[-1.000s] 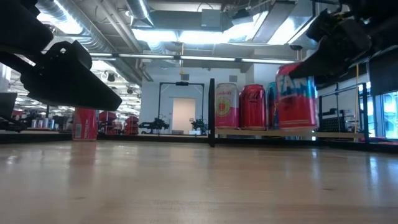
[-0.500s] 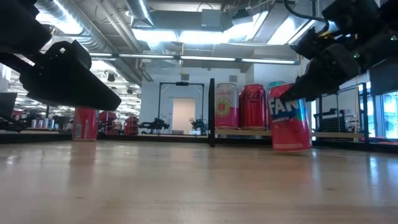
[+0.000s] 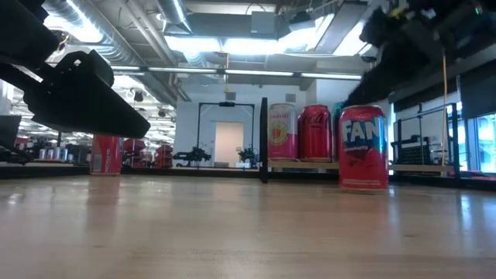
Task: Place canned beverage on shelf
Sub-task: Put the bottom red soda can on the shelf
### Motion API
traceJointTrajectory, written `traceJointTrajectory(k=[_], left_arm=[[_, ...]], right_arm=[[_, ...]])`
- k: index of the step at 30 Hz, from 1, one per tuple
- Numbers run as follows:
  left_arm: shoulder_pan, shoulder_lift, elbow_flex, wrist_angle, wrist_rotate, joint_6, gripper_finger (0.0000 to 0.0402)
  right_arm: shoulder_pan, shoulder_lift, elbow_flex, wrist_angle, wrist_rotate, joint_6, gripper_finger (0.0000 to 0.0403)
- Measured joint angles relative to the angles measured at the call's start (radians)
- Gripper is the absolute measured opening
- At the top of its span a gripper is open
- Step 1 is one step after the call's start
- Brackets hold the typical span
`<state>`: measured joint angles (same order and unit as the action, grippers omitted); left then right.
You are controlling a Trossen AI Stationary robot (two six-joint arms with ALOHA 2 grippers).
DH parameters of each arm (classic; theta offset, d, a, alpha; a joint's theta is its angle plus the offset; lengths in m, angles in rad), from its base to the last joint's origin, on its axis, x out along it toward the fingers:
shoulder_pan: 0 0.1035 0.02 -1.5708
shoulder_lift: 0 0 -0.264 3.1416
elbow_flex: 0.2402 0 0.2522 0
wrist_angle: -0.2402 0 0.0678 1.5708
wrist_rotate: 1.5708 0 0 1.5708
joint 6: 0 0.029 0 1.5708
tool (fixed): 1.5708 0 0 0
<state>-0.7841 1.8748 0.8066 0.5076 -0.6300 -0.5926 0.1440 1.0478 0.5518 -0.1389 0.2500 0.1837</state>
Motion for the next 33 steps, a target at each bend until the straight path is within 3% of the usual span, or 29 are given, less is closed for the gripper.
traceJointTrajectory(k=[7, 10, 20, 33], left_arm=[[0.000, 0.000, 0.000, 0.000, 0.008, -0.001, 0.0361], [0.000, 0.000, 0.000, 0.000, 0.012, -0.001, 0.0361], [0.000, 0.000, 0.000, -0.001, 0.015, -0.003, 0.0361], [-0.001, 0.000, 0.000, -0.001, 0.020, -0.003, 0.0361]], right_arm=[[0.000, 0.033, 0.258, -0.335, -0.007, 0.072, 0.0361], [0.000, 0.065, 0.320, -0.402, -0.008, 0.095, 0.0356], [0.000, 0.245, 0.331, -0.449, -0.015, 0.153, 0.0351], [0.000, 0.320, 0.332, -0.509, 0.008, 0.164, 0.0349]])
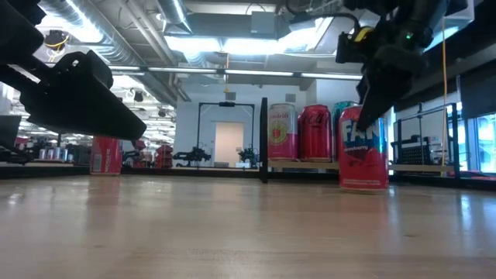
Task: Place canned beverage on shelf
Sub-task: Put the bottom red soda can on the shelf
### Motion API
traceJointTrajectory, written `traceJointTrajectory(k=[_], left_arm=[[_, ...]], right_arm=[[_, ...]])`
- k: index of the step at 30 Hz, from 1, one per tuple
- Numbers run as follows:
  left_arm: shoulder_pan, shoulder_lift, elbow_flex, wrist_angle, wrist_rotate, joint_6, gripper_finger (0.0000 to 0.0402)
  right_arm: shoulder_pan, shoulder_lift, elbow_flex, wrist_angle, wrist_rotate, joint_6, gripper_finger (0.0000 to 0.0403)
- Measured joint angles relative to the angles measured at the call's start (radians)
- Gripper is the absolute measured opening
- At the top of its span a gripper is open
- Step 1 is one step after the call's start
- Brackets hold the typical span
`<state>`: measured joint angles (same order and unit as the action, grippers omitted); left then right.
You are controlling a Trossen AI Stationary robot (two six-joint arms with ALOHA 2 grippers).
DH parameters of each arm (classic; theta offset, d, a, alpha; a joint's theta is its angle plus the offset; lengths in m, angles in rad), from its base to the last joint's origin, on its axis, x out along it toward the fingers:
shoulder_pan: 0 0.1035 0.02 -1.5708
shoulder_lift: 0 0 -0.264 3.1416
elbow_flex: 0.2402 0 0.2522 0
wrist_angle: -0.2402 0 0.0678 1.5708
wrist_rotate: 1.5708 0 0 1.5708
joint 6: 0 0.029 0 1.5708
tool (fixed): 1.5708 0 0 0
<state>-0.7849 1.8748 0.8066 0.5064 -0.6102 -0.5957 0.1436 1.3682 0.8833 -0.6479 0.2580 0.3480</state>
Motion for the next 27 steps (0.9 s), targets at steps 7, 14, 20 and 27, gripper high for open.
traceJointTrajectory(k=[7, 14, 20, 27], left_arm=[[-0.001, 0.000, 0.000, 0.001, 0.001, -0.001, 0.0361], [-0.004, 0.000, 0.000, 0.002, 0.003, -0.001, 0.0361], [0.006, 0.000, 0.000, 0.002, 0.003, 0.036, 0.0361], [0.034, 0.000, 0.000, 0.003, 0.099, 0.072, 0.0361]], right_arm=[[0.000, 0.044, 0.002, 0.033, 0.007, -0.025, 0.0282], [0.000, -0.066, 0.017, -0.067, -0.003, -0.061, 0.0269], [-0.015, -0.212, 0.057, -0.276, 0.103, -0.064, 0.0269], [-0.195, -0.371, 0.051, -0.433, 0.134, -0.126, 0.0269]])
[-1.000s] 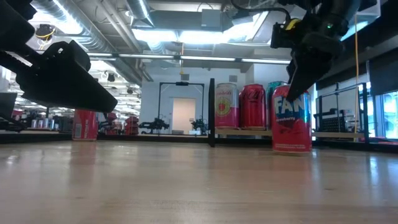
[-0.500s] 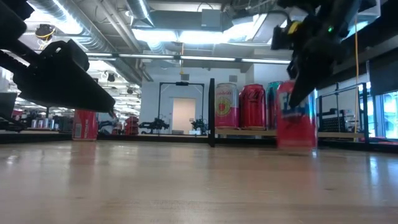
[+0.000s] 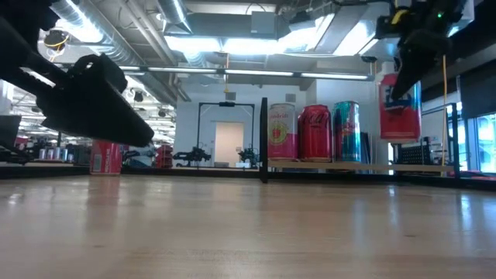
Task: Place canned beverage on shelf
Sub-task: Put the bottom red soda can on the shelf
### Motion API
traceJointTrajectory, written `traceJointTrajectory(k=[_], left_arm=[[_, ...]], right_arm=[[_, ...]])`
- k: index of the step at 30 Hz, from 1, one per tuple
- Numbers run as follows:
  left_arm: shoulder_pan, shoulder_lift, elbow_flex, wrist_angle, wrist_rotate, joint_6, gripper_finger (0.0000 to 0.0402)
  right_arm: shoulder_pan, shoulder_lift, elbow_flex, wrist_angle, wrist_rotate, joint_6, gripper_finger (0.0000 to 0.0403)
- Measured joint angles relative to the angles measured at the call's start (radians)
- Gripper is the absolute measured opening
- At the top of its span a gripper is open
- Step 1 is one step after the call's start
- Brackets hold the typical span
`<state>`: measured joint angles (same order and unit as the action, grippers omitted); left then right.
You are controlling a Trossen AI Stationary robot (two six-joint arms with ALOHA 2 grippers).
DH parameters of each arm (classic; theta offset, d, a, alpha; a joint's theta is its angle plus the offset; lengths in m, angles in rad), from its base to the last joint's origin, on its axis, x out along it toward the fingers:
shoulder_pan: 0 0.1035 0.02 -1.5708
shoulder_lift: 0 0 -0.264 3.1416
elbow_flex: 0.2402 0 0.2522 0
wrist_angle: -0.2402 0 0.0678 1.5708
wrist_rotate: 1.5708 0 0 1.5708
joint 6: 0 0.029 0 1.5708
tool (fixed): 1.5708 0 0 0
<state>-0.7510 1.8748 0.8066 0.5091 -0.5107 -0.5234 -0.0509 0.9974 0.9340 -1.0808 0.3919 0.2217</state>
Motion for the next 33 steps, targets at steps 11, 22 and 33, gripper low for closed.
traceJointTrajectory(k=[11, 22, 33], left_arm=[[0.045, -0.006, 0.000, -0.001, 0.063, 0.097, 0.0361], [0.163, -0.008, 0.000, -0.006, 0.220, 0.205, 0.0361], [0.282, -0.008, 0.000, -0.014, 0.403, 0.299, 0.0361]], right_arm=[[-0.438, -0.047, 0.000, 0.093, -0.182, -0.358, 0.0269], [-0.811, 0.125, 0.000, 0.237, -0.424, -0.585, 0.0269], [-0.934, 0.236, 0.037, 0.292, -0.531, -0.646, 0.0269]])
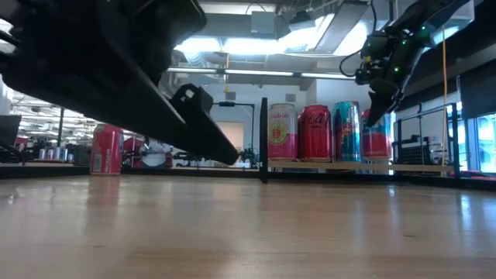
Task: Place canned beverage on shelf
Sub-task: Put the bottom red soda can on the shelf, then put the red soda can on the shelf aligned with the other red soda can
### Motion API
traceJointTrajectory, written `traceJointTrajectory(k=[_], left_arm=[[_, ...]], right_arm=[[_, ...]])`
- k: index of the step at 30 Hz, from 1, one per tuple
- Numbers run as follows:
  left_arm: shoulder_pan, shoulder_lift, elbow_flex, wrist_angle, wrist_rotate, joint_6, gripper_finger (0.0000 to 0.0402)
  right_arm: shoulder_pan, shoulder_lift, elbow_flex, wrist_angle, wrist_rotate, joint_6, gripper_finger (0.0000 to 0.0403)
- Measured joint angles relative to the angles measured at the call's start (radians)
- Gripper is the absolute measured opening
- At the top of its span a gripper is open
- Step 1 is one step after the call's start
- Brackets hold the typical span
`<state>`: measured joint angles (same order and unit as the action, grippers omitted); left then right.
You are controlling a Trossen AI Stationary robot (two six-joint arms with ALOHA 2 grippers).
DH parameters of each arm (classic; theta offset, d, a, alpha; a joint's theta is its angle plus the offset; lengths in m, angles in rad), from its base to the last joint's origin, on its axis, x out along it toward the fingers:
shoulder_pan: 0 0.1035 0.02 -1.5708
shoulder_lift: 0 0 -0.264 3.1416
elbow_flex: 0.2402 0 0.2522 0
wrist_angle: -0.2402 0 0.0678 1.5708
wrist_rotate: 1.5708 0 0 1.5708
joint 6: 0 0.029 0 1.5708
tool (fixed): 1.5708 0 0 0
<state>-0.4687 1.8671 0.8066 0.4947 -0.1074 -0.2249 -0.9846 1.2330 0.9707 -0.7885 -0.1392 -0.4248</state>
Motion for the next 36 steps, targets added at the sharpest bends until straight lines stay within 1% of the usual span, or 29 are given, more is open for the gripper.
traceJointTrajectory(k=[3, 13, 15, 19, 21, 23, 25, 28, 30, 32, 36], left_arm=[[0.009, 0.000, 0.000, -0.012, 0.023, 0.013, 0.0361], [0.010, 0.000, 0.000, -0.034, 0.039, 0.026, 0.0361], [0.010, 0.000, 0.000, -0.034, 0.039, 0.026, 0.0361], [0.010, 0.000, 0.000, -0.033, 0.039, 0.021, 0.0361], [0.010, 0.000, 0.000, -0.033, 0.039, 0.020, 0.0361], [0.010, 0.000, 0.000, -0.032, 0.039, 0.019, 0.0361], [0.010, 0.000, 0.000, -0.032, 0.039, 0.019, 0.0361], [0.016, 0.000, 0.000, -0.031, 0.039, 0.023, 0.0361], [0.021, -0.011, 0.000, -0.047, 0.039, 0.023, 0.0361], [0.026, -0.041, 0.000, -0.083, 0.033, 0.022, 0.0361], [0.027, -0.137, 0.000, -0.198, -0.015, 0.075, 0.0361]], right_arm=[[-0.007, 0.008, 0.000, 0.029, -0.028, 0.003, 0.0269], [-0.004, 0.055, 0.000, 0.059, -0.029, 0.007, 0.0270], [-0.004, 0.055, 0.000, 0.057, -0.024, 0.008, 0.0294], [-0.004, 0.051, 0.000, 0.061, -0.002, 0.009, 0.0367], [-0.004, 0.039, 0.000, 0.055, -0.001, 0.009, 0.0387], [-0.004, 0.018, 0.019, 0.024, -0.002, 0.009, 0.0383], [-0.003, -0.006, 0.061, -0.015, -0.004, 0.009, 0.0370], [-0.003, -0.042, 0.142, -0.110, -0.040, 0.033, 0.0353], [0.006, -0.070, 0.193, -0.141, -0.096, 0.078, 0.0345], [0.040, -0.104, 0.223, -0.144, -0.159, 0.123, 0.0340], [0.163, -0.184, 0.215, -0.052, -0.285, 0.194, 0.0339]])
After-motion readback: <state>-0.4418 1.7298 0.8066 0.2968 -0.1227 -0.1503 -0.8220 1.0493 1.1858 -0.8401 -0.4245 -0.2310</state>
